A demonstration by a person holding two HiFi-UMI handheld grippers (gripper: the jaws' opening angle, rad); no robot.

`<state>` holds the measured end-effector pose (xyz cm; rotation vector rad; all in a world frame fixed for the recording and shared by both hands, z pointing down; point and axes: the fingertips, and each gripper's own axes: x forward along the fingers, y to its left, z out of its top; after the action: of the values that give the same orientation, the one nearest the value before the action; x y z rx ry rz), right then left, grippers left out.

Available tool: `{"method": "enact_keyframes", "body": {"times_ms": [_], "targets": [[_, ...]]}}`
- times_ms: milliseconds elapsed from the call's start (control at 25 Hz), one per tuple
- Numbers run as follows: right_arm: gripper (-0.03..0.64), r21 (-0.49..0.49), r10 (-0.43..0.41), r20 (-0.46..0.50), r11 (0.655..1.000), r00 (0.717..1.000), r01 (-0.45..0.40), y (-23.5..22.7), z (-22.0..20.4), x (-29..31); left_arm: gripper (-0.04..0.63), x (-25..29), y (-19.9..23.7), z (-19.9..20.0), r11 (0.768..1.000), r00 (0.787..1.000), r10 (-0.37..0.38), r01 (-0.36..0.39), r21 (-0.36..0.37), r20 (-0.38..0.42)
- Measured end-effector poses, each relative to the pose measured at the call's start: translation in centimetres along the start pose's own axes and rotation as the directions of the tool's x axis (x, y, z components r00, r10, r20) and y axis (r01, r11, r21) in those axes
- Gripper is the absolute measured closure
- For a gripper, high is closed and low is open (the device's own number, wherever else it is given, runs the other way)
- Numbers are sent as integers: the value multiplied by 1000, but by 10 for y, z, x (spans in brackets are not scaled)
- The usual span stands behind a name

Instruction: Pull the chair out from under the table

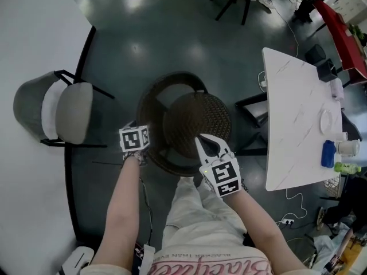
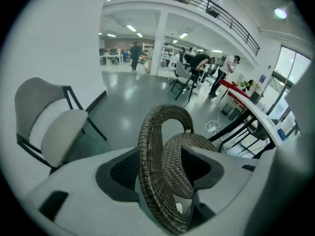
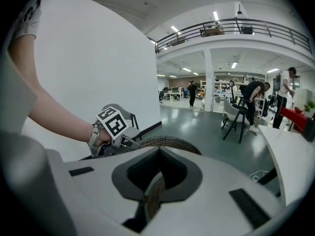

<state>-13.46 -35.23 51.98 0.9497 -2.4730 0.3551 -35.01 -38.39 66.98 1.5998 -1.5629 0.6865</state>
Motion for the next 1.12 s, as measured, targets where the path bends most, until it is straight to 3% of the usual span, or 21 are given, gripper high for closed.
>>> {"method": "enact_keyframes", "body": {"times_ms": [280, 560, 720, 880, 1000, 1120], "targets": [[614, -48, -11, 59, 999, 998, 14, -6, 33, -35, 364, -60, -57, 22, 994, 986, -91, 82, 73, 138], [614, -109, -17, 138, 993, 990, 32, -18, 63, -80, 364, -128, -154, 45, 966, 934, -188, 119, 231, 305], [614, -143, -11, 197, 989, 980, 40, -14, 83, -108, 381, -174, -205, 64, 938, 877, -267, 142, 316, 399], [614, -166, -7, 277, 985, 961, 55, -7, 110, -142, 499, -223, -244, 85, 904, 811, -318, 104, 414, 491], [614, -152, -1, 330, 987, 944, 54, -5, 127, -164, 559, -253, -267, 94, 892, 758, -359, 106, 440, 544], [614, -98, 1, 380, 994, 925, 40, -5, 142, -184, 589, -280, -291, 103, 869, 704, -386, 61, 492, 595]]}}
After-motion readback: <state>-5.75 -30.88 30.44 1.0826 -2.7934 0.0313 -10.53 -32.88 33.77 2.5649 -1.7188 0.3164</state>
